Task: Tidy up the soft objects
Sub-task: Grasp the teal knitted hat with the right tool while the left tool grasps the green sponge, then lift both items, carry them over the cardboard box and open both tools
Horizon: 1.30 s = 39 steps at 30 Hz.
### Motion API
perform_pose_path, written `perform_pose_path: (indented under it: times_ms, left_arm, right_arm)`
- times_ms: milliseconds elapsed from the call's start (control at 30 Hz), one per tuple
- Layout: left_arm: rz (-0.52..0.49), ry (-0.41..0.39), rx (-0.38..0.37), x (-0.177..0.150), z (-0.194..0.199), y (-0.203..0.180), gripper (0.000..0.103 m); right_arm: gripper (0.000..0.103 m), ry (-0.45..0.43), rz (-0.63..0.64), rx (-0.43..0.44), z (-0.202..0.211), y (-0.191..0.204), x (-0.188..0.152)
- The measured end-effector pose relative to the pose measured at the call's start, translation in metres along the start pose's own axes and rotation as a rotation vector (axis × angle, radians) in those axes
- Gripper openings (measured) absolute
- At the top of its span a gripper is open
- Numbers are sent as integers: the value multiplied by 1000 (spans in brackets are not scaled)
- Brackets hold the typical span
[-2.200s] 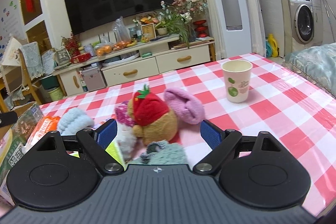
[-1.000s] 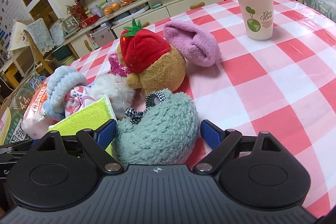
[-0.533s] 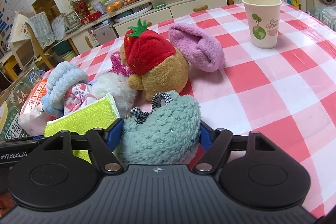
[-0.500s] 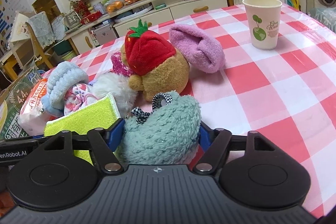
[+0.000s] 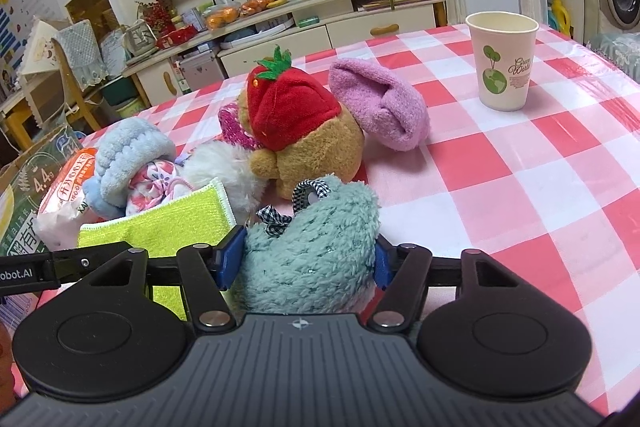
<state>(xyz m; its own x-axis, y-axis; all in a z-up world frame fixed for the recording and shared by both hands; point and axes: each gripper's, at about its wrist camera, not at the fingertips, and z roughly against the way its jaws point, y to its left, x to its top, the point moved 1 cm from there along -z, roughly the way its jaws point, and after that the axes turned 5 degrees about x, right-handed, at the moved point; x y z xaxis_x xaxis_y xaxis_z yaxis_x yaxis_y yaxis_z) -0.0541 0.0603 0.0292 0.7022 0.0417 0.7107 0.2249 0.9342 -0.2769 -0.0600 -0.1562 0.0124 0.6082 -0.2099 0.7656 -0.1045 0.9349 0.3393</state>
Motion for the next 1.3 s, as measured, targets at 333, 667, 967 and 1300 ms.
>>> perform_pose_path:
  times_ms: [333, 667, 967, 1300]
  left_arm:
    - [14, -33, -16, 3, 13, 3, 31]
    - [49, -82, -29, 9, 31, 13, 23]
    - [103, -17, -95, 1, 22, 24, 24]
    - [100, 38, -147, -7, 4, 18, 30]
  right_arm:
    - [77, -22, 48, 2, 7, 10, -2]
    - [77, -40, 85, 31, 19, 28, -5]
    - [77, -23, 129, 27, 16, 42, -14]
    - [77, 2, 168, 16, 5, 37, -18]
